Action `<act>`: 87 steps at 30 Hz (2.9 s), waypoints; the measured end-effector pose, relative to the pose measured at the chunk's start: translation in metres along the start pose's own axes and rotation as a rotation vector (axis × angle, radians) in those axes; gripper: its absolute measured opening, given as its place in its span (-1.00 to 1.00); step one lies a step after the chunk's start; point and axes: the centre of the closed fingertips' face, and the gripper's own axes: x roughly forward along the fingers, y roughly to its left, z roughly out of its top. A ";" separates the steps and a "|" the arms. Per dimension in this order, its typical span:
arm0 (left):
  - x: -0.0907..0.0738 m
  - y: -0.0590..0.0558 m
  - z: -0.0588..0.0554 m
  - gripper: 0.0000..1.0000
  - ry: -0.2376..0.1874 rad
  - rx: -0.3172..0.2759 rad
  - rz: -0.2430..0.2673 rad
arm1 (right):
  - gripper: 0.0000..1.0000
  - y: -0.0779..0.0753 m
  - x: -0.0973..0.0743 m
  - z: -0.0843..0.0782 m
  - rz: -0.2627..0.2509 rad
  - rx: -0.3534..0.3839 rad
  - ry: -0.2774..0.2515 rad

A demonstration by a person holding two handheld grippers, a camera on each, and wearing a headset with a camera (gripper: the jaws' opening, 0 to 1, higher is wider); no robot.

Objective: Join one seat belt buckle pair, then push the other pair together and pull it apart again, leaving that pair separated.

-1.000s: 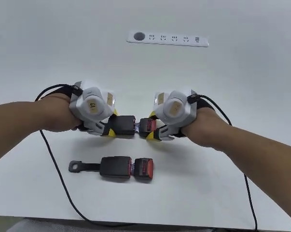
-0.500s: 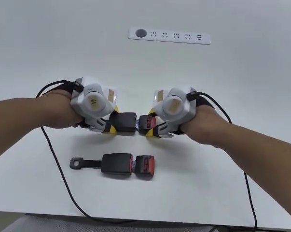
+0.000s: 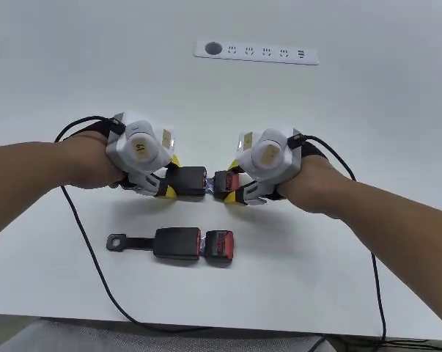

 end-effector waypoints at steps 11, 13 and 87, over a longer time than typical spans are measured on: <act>0.000 0.000 0.002 -0.37 0.014 0.008 -0.009 | -0.30 0.001 -0.006 -0.007 -0.009 0.006 0.010; 0.000 0.000 0.002 -0.37 0.017 0.008 -0.009 | -0.29 0.001 -0.010 -0.014 -0.012 0.006 0.020; -0.110 -0.079 -0.015 0.53 -0.156 -0.403 0.346 | 0.75 0.086 -0.144 -0.084 -0.332 0.423 -0.156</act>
